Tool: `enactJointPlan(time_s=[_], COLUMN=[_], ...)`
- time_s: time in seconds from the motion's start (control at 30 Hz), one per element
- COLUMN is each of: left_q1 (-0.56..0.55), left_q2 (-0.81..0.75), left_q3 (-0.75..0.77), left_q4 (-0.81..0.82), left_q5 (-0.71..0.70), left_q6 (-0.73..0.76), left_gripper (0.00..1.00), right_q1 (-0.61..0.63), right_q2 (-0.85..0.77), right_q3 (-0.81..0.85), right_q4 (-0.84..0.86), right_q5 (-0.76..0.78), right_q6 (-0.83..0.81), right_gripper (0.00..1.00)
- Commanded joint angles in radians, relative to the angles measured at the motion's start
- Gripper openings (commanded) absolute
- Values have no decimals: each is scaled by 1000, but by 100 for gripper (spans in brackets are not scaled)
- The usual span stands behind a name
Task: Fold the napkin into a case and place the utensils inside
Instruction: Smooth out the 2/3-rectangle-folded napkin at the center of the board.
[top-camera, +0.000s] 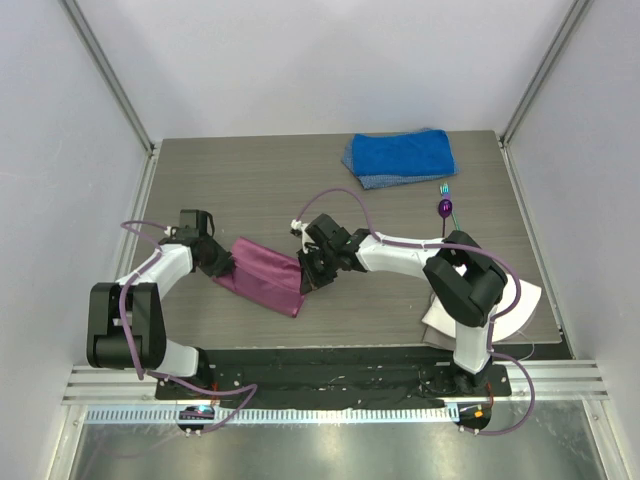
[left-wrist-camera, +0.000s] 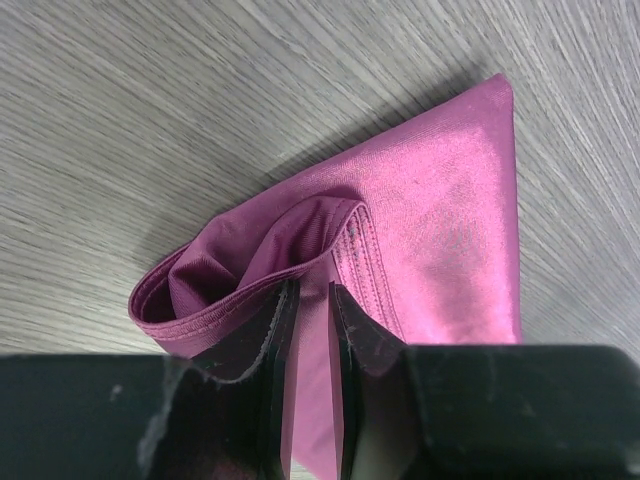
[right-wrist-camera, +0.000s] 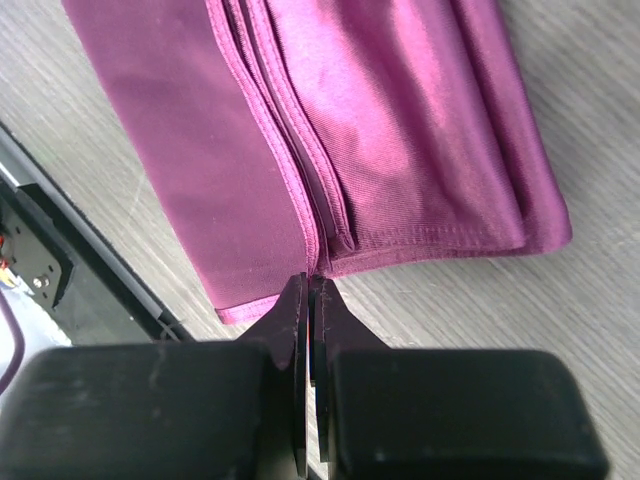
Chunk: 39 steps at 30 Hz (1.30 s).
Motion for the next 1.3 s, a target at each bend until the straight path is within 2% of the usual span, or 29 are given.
enactJointPlan(time_s=[0.0,0.2,0.23,0.27,0.33,0.4,0.5,0.67,0.9,1.03,1.17,1.27], left_q1=[9,7,9,9,9,9,9,9,7,7,7,9], left_q2=[-1,9,10,7,-13,-31,-34,-62,-110,-81,-30,13], left_q3=[31,30,30,30,22,18,25,19,-42,-36,-27,-27], left_q4=[43,40,36,34,36,39,23,19,48,51,71,89], left_q5=[-28,-42,-37,-33,-26,-28,-46,-13,-19,-32,-32,-29], left_q6=[11,21,23,24,23,21,30,12,-11,0,3,1], left_gripper=[22,22,22,22,24,30,35,34,28,26,24,23], right_q1=[-11,-19,-17,-17,-17,-17,-16,-13,63,81,81,81], right_q2=[-5,41,42,39,26,-4,-30,-67,-1,35,65,90], right_q3=[11,40,45,52,63,83,114,112,92,74,48,16], right_q4=[4,7,7,6,-5,-22,-54,-53,113,177,196,210], right_q5=[62,35,33,30,32,36,26,-9,-188,-198,-200,-191], right_q6=[-30,-42,-40,-40,-40,-45,-71,-51,45,82,82,73], right_gripper=[1,2,5,12,18,26,34,42,41,34,22,20])
